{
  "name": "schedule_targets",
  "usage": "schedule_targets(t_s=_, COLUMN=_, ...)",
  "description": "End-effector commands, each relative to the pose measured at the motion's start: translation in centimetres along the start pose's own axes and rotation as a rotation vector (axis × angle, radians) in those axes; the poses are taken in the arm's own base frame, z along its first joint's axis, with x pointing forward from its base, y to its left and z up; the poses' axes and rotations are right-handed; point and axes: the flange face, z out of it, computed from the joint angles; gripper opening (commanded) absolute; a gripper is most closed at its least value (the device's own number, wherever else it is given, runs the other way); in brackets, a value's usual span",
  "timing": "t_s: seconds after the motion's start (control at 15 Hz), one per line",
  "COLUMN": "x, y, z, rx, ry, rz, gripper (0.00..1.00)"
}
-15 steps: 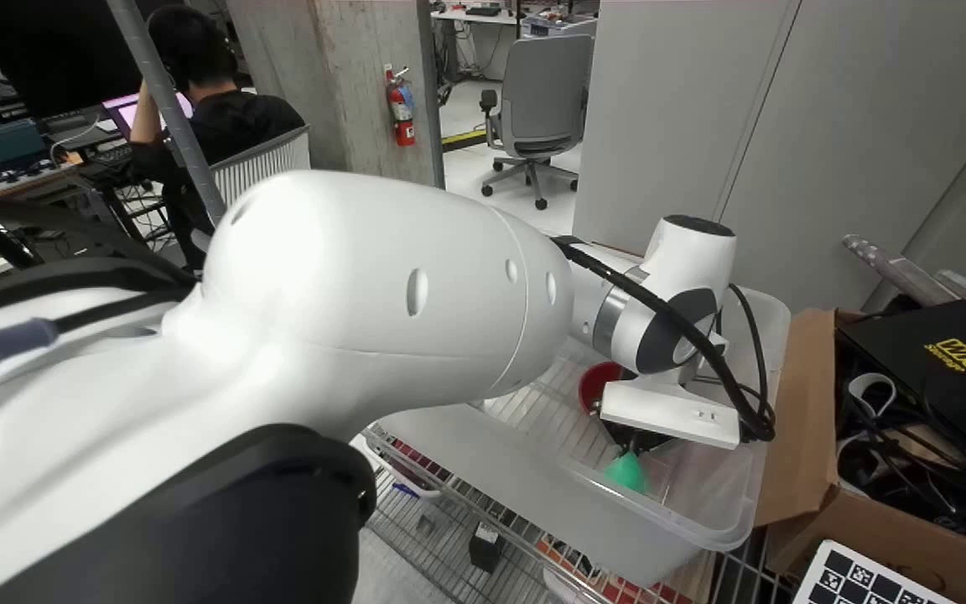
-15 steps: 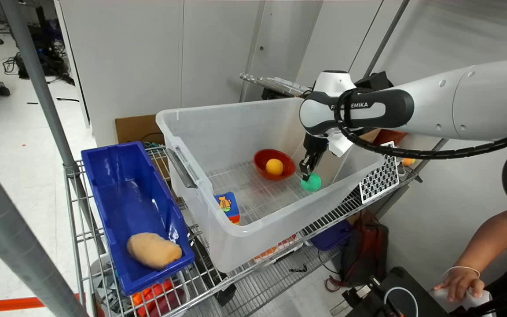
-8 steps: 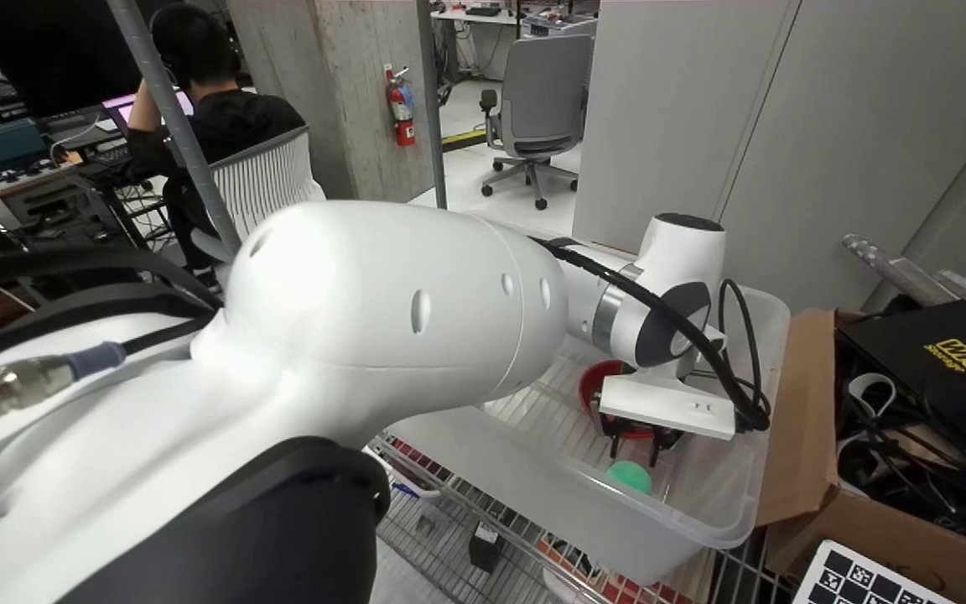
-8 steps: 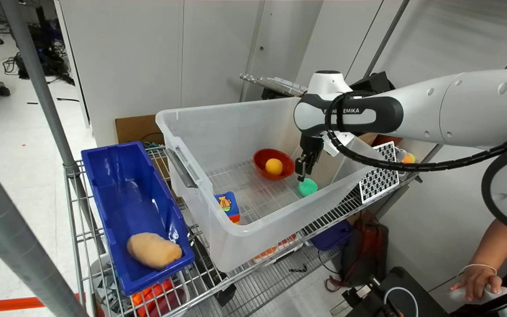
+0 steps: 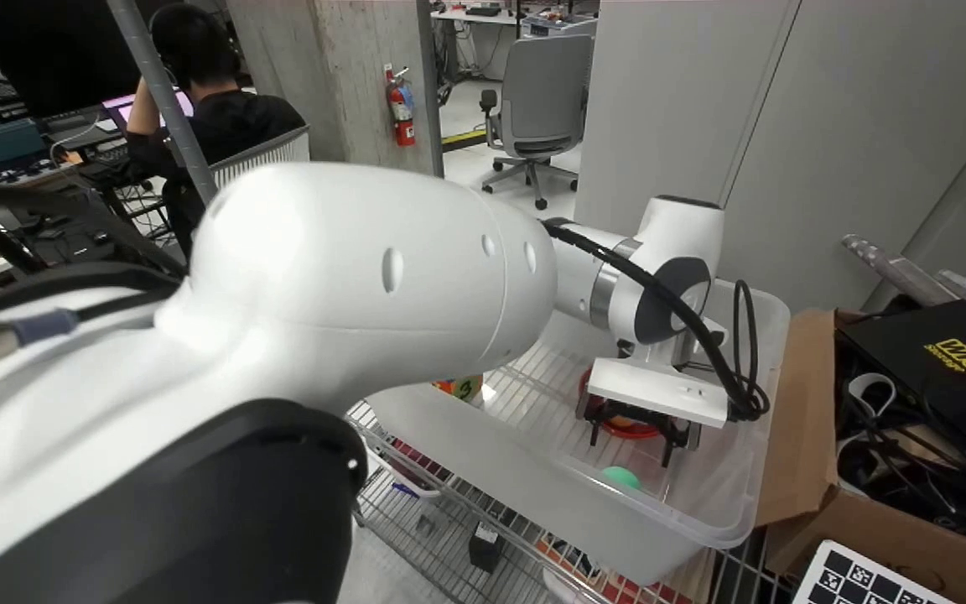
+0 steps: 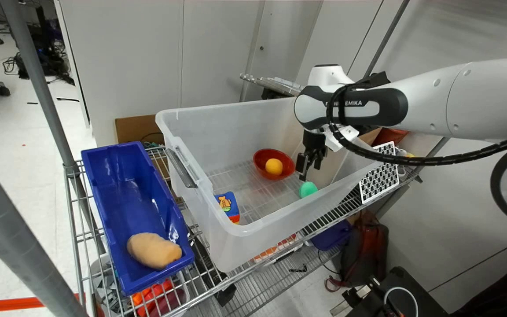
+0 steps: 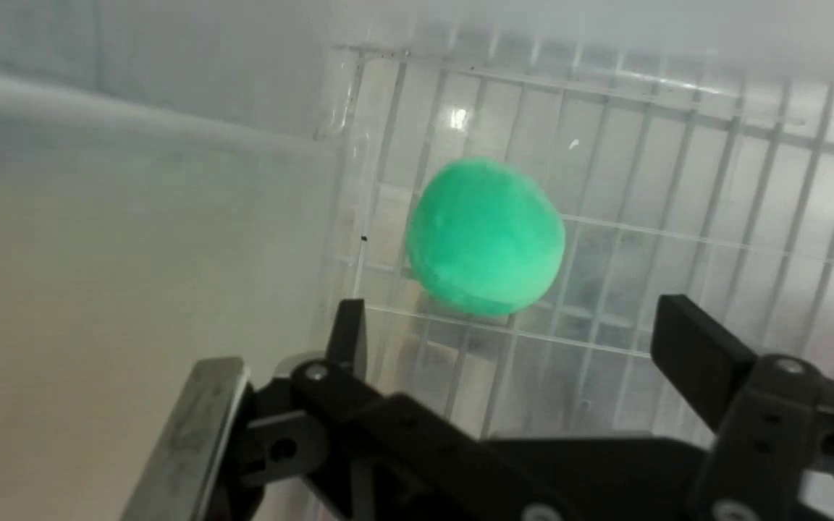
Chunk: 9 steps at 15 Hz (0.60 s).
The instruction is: Move the pee plush toy
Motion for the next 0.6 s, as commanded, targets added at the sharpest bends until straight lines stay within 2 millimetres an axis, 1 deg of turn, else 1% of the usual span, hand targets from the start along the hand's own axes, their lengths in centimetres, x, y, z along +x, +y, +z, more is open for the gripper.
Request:
schedule_targets(t_s=0.0, x=-3.8, y=-1.1, z=-6.6, rx=-0.032, ry=-0.044, rz=0.107, gripper=1.0)
schedule_targets(t_s=0.13, x=-5.5, y=-1.8, z=-10.2, rx=-0.033, ry=-0.02, rz=0.112, gripper=1.0)
schedule_targets(t_s=0.2, x=-6.4, y=-2.5, z=-12.0, rx=-0.015, ry=-0.002, rz=0.1, gripper=1.0)
schedule_targets(t_s=0.27, x=-3.7, y=-1.1, z=-9.3, rx=-0.02, ry=0.004, rz=0.096, gripper=1.0)
schedule_targets(t_s=0.33, x=-4.3, y=-1.3, z=-10.8, rx=-0.021, ry=0.015, rz=0.096, gripper=1.0)
schedule_targets(t_s=0.4, x=-4.4, y=-1.3, z=-11.3, rx=-0.023, ry=0.02, rz=0.097, gripper=1.0)
schedule_targets(t_s=0.53, x=-4.2, y=-1.3, z=-10.1, rx=-0.018, ry=0.007, rz=0.096, gripper=1.0)
